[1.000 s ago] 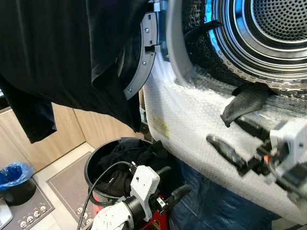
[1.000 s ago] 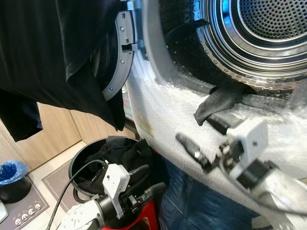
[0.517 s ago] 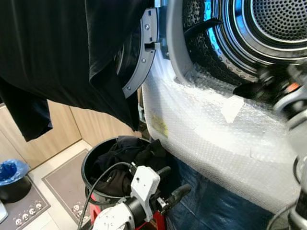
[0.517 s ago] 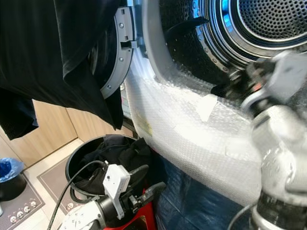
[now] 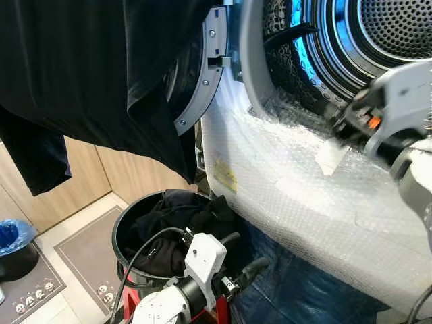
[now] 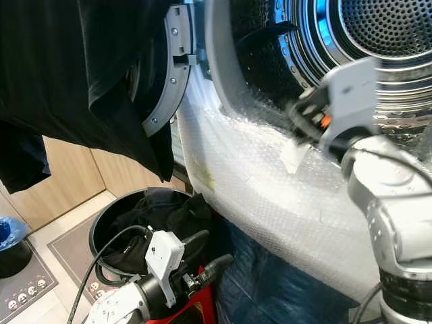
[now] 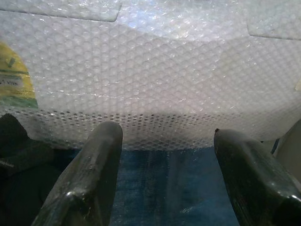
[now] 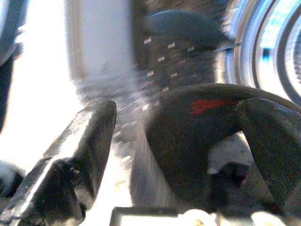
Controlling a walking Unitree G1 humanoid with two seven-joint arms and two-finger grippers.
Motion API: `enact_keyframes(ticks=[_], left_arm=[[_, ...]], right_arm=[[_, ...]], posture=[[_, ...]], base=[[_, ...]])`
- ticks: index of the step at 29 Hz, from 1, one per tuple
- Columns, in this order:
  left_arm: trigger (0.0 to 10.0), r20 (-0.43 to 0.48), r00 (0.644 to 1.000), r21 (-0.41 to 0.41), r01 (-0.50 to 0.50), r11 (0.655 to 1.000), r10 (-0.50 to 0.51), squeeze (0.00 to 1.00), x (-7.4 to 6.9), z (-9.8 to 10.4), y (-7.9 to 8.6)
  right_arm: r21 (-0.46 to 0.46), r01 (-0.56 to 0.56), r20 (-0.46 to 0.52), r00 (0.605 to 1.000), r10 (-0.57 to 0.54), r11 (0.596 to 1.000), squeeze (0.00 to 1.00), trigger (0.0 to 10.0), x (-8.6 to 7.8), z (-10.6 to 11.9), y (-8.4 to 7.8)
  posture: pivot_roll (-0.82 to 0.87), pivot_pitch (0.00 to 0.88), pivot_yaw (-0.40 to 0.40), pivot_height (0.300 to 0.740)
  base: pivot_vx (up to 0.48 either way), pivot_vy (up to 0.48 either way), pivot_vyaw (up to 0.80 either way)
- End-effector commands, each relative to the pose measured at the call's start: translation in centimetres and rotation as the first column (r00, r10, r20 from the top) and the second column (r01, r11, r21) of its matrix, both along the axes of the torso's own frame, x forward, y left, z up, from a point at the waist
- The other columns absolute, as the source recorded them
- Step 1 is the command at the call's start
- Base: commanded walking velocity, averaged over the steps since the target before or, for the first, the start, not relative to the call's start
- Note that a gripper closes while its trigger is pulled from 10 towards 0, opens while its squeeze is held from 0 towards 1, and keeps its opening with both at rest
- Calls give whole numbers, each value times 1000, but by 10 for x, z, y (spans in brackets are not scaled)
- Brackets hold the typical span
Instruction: Clothes washing
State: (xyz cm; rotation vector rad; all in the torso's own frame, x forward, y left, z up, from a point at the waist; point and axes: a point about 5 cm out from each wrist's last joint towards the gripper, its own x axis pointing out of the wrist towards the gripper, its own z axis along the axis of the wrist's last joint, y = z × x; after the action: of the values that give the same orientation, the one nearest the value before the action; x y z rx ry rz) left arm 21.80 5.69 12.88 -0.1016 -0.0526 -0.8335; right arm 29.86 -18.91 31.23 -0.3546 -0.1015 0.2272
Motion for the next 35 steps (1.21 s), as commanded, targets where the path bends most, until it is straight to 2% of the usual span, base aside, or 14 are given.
enact_keyframes(ticks=[1,9,11,14,15,16,18,19,20,22,26,31,32,35], left_arm=[[10000,3,1000,-5,-14,1000,14,0,1,0,1],[10000,7,1000,-6,-11,1000,12,0,1,0,0],[10000,6,1000,-7,-12,1000,12,0,1,0,0],[10000,5,1000,-8,-14,1000,14,0,1,0,0],[10000,5,1000,-8,-16,1000,16,0,1,0,1],[10000,6,1000,-5,-18,1000,18,0,1,0,1],[10000,7,1000,-4,-25,1000,25,0,2,0,3],[10000,16,999,6,-38,999,38,0,4,0,5],[10000,16,999,6,-38,999,38,0,4,0,5],[10000,30,998,14,-56,998,56,0,7,0,7],[10000,45,991,48,-128,991,126,0,15,-1,15],[10000,61,969,83,-243,967,238,0,25,-2,31],[10000,61,969,83,-243,967,238,0,25,-2,31],[10000,90,937,118,-348,930,339,0,33,-1,43]], right_arm=[[-25,-36,-23,999,35,999,0,10000,-5,1,1],[-96,-51,-198,980,31,994,0,10000,-12,-10,-17],[-67,-93,-185,979,79,993,0,10000,-20,-6,-21],[-30,-152,-132,980,147,988,0,10000,-26,-1,-21],[21,-183,-79,980,184,983,0,10000,-28,4,-20],[118,-243,-14,969,246,963,0,10000,-32,11,-19],[151,-319,78,947,311,936,0,10000,-38,16,-15],[169,-385,113,922,371,907,0,10000,-45,13,-11],[169,-385,113,922,371,907,0,10000,-45,13,-11],[179,-456,128,889,439,872,0,10000,-53,5,-3],[183,-563,76,826,559,806,0,10000,-65,-21,7],[215,-564,63,823,565,798,0,10000,-74,-54,-2],[215,-564,63,823,565,798,0,10000,-74,-54,-2],[251,-568,17,812,584,783,0,10000,-78,-73,-6]], posture=[[-81,0,-34,740],[-88,0,-33,740],[-87,0,-33,740],[-88,0,-32,740],[-88,0,-32,740],[-91,0,-28,740],[-95,0,-26,740],[-95,0,-21,740],[-95,0,-21,740],[-98,0,-14,740],[-95,0,-7,740],[-83,0,3,740],[-83,0,3,740],[-80,0,5,740]], base=[[0,0,0],[0,0,0],[0,0,0],[0,0,0],[0,0,0],[0,0,0],[0,0,0],[0,0,0],[0,0,0],[0,0,0],[0,0,0],[0,0,0],[0,0,0],[0,0,0]])
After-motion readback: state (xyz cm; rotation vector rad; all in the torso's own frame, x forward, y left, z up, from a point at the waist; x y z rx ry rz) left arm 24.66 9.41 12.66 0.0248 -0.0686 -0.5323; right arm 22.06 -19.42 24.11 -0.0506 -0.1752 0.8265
